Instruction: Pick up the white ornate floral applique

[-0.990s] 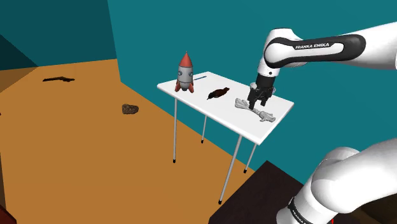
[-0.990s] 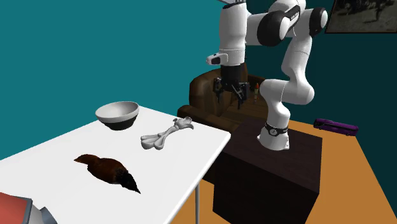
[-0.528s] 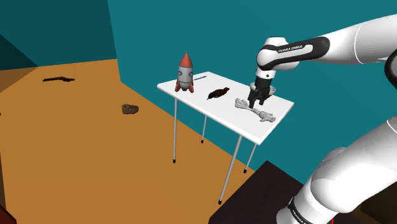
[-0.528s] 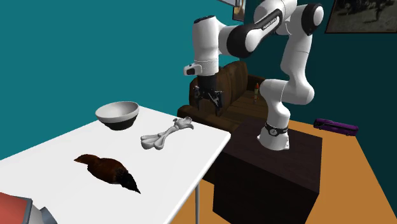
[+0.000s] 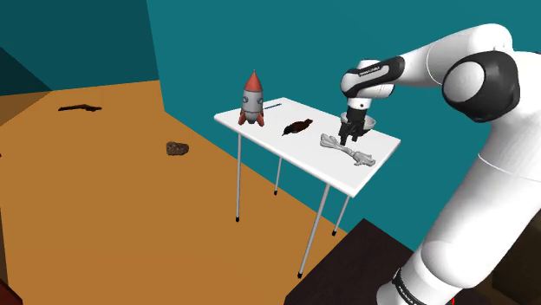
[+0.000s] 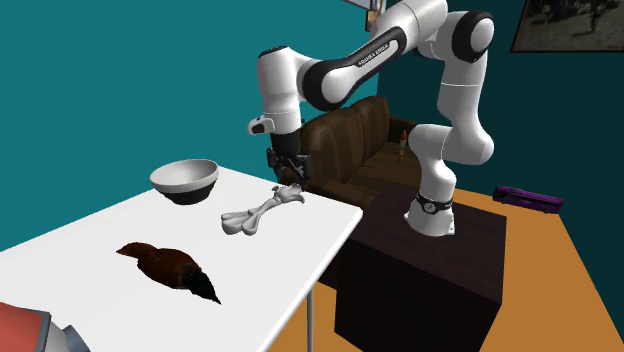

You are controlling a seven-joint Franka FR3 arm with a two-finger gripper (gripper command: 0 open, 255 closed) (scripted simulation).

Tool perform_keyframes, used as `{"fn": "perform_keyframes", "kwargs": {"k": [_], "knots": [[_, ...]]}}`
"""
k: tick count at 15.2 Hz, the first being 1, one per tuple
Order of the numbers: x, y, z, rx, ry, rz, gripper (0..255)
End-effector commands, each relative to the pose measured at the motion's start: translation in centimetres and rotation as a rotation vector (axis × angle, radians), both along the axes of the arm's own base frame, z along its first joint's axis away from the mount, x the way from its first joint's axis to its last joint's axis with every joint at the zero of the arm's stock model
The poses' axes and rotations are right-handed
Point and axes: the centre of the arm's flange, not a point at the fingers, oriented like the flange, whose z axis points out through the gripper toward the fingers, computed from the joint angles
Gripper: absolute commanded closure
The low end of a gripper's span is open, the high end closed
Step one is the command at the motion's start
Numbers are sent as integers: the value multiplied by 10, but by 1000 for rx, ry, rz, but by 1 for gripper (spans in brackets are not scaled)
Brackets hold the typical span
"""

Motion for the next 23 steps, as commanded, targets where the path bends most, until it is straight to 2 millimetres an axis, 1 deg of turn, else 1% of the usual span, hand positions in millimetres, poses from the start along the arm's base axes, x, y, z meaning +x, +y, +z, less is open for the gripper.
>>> {"fn": "perform_keyframes", "kwargs": {"k": [1,6,7,13,14,16,17,23], "knots": [[12,-22,-12,3,6,12,0],[43,-75,-39,10,21,35,0],[45,-78,-41,11,22,37,0],[45,-78,-72,11,22,37,0],[45,-78,-81,11,22,37,0],[45,-78,-81,11,22,36,0],[45,-78,-81,11,22,37,255],[46,-80,-81,11,22,36,255]]}}
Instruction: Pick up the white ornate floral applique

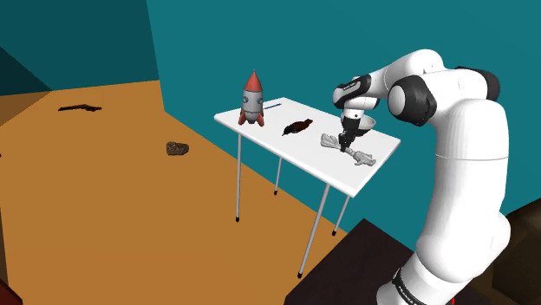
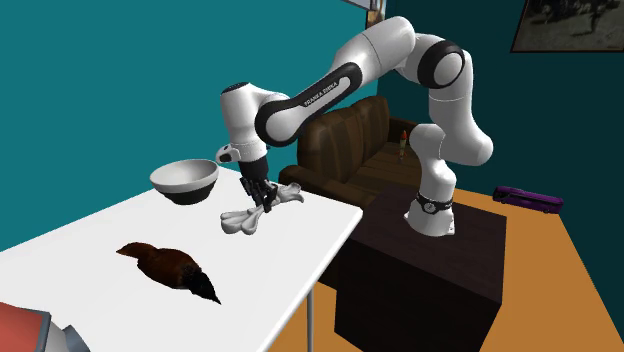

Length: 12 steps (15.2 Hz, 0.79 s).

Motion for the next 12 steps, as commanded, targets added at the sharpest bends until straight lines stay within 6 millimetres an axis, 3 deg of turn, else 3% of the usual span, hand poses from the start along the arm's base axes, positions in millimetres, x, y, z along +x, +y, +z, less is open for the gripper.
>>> {"fn": "perform_keyframes", "kwargs": {"k": [1,3,12], "knots": [[1,2,-4,5,6,3,255],[0,3,-5,5,6,3,255],[0,3,43,5,6,3,255]]}}
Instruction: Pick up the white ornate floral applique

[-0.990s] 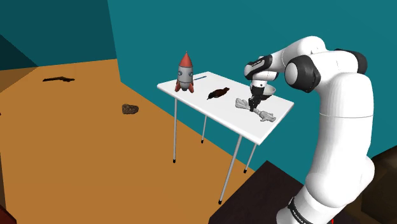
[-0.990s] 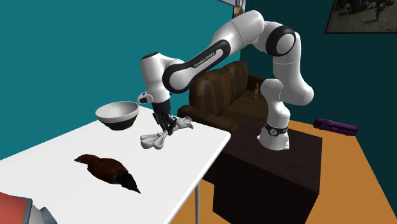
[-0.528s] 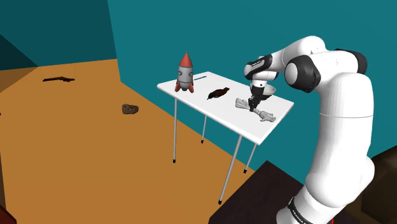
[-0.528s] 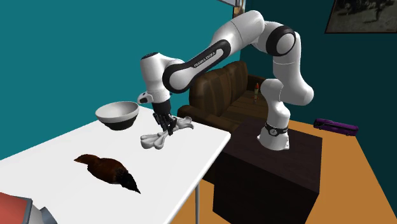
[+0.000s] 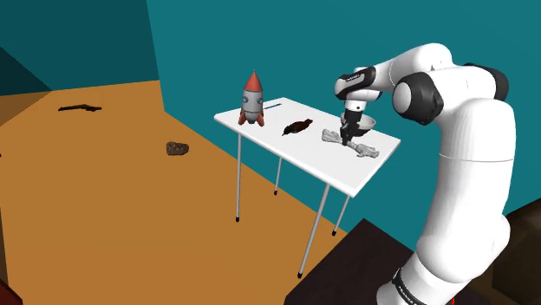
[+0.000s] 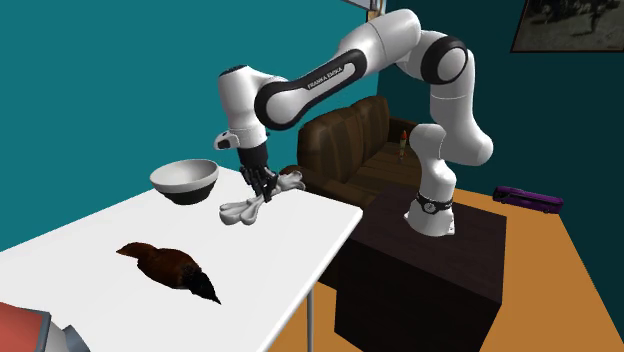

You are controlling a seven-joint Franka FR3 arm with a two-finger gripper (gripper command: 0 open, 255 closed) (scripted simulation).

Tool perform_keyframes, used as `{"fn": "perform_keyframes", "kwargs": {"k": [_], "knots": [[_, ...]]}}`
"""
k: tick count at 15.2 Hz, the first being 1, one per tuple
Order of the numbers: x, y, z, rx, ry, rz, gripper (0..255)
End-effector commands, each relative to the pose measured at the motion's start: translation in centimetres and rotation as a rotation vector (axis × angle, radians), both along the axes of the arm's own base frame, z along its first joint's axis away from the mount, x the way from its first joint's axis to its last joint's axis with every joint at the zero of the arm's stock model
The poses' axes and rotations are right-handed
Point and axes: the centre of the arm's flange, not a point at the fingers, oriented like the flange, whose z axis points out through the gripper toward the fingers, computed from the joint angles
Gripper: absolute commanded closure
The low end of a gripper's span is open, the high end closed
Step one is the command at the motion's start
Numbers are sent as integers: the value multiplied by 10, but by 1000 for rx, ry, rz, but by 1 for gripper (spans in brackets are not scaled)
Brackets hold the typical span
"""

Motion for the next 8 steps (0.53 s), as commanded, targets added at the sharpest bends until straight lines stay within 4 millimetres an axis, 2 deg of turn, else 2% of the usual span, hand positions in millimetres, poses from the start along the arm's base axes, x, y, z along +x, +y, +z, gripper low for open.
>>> {"fn": "perform_keyframes", "kwargs": {"k": [1,6,8], "knots": [[-1,-1,11,0,0,0,255],[-1,-1,37,0,0,0,255],[-1,-1,38,0,0,0,255]]}}
